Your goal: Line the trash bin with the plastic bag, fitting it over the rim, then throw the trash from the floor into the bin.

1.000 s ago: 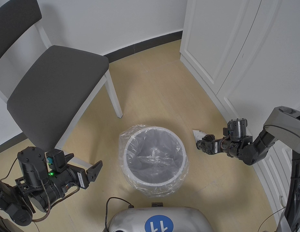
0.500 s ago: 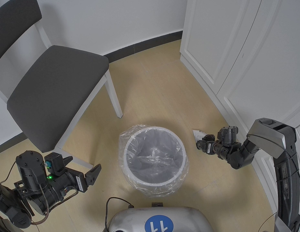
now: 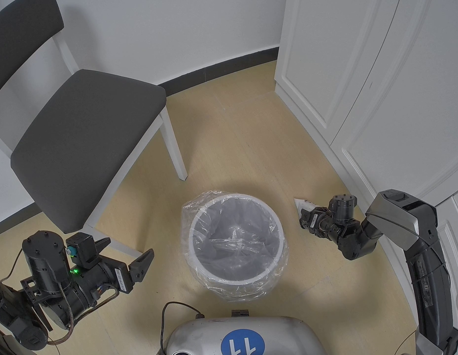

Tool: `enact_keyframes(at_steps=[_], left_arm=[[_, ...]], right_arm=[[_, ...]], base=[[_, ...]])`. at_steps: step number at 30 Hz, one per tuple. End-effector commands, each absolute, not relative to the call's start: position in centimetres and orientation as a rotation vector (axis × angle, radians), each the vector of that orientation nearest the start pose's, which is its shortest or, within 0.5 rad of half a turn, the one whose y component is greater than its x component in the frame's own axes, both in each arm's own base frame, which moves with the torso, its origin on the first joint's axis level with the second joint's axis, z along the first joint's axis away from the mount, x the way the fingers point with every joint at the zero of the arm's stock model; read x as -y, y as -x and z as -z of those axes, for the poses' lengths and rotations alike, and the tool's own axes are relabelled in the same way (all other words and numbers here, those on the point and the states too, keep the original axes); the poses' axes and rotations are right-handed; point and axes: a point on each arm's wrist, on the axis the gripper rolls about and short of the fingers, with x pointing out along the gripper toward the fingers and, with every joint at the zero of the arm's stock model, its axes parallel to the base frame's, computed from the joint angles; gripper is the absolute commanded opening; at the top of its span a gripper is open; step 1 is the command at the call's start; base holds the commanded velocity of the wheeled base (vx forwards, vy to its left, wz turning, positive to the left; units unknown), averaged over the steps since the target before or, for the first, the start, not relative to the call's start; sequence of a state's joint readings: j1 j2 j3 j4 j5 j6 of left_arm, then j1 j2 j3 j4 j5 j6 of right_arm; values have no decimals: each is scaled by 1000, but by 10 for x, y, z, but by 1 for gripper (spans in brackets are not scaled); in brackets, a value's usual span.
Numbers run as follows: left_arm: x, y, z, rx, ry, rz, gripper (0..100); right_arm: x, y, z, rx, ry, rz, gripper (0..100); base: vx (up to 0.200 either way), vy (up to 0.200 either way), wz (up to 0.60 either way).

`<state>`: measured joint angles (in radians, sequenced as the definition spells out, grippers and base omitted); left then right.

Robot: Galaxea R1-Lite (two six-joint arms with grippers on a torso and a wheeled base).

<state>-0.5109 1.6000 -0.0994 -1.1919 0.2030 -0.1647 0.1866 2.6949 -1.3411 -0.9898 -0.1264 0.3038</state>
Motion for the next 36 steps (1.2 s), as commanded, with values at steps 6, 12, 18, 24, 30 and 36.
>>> enact_keyframes(at_steps=[6, 12, 18, 24, 30, 36], left_arm=[[90, -170, -97, -320, 53, 280, 100], [90, -170, -97, -320, 53, 280, 100], [90, -170, -96, -321, 52, 278, 100], [89, -170, -98, -312, 56, 272, 100], [86, -166, -99, -306, 58, 269, 100], [82, -160, -99, -277, 69, 269, 100]], right_arm=[[-90, -473, 74, -335, -253, -8, 100], [-90, -473, 74, -335, -253, -8, 100], [-90, -472, 74, -338, -237, -5, 0], [-96, -453, 32, -300, -22, 23, 0], [-111, -398, -32, -172, 161, -47, 0], [-129, -356, -89, -39, 159, -114, 0]], base=[[0, 0, 0], [0, 0, 0], [0, 0, 0], [0, 0, 0], [0, 0, 0], [0, 0, 0]])
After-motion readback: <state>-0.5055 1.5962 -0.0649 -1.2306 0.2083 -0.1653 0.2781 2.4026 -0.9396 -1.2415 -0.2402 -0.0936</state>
